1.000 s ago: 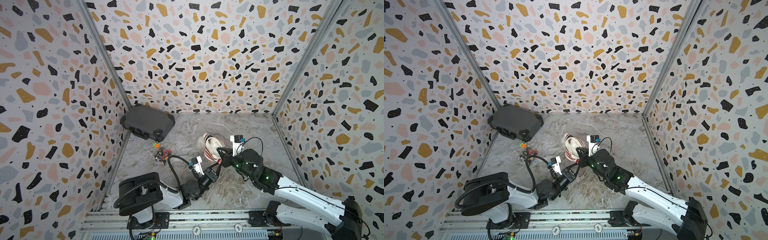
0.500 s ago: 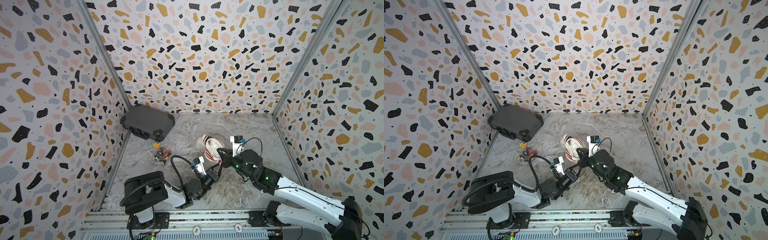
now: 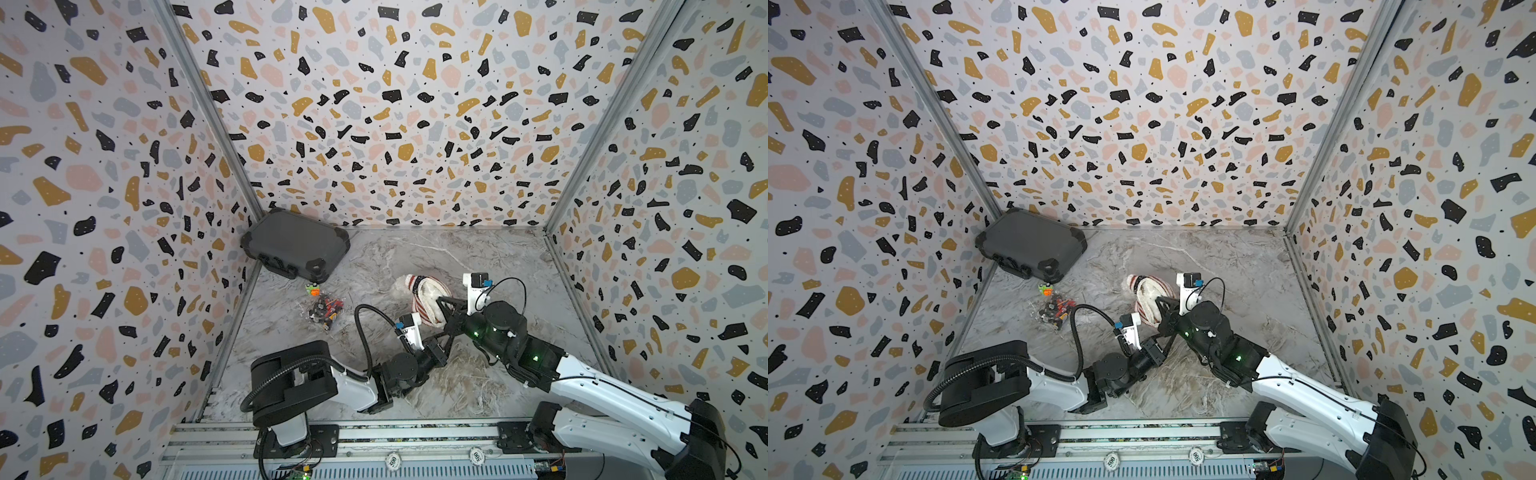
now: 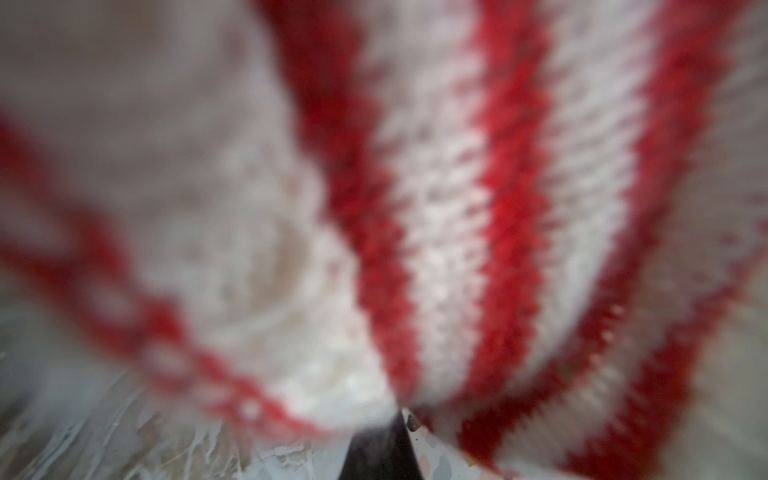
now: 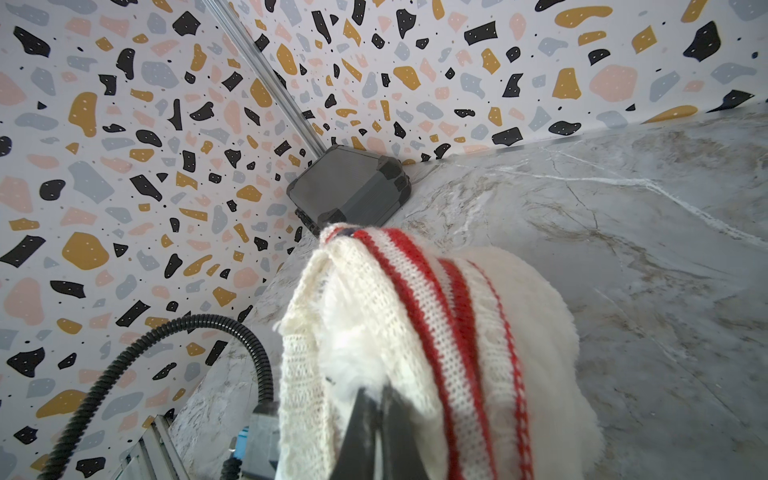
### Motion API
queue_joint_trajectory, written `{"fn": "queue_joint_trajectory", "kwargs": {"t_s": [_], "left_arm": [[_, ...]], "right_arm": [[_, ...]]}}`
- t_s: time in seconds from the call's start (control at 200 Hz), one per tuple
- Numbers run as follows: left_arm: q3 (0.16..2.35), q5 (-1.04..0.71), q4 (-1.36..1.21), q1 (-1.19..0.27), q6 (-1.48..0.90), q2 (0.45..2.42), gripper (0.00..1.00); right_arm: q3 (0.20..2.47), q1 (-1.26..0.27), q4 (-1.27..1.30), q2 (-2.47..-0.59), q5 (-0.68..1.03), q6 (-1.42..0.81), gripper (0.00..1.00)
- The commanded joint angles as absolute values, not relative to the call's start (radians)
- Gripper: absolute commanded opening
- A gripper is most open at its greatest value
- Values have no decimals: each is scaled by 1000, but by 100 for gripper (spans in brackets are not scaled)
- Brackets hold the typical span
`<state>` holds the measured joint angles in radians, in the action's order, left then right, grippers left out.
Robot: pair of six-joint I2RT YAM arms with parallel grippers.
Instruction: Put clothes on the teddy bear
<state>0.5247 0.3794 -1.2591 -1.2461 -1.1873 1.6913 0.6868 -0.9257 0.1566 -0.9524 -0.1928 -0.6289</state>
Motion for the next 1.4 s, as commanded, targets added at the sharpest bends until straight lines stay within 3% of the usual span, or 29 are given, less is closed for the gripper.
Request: {"fn": "queue_joint_trajectory", "kwargs": {"t_s": [0.0, 0.556, 1.392], "left_arm": [[554, 378, -1169, -1252, -1146, 1703, 0], [602, 371, -991, -1211, -1095, 1749, 0], [545, 463, -794, -1178, -954, 1602, 0]], "right_arm": [[709, -937, 174, -921, -208, -649, 0], [695, -1009, 155, -858, -233, -741, 0], [721, -1006, 117, -799, -198, -726, 0]]}}
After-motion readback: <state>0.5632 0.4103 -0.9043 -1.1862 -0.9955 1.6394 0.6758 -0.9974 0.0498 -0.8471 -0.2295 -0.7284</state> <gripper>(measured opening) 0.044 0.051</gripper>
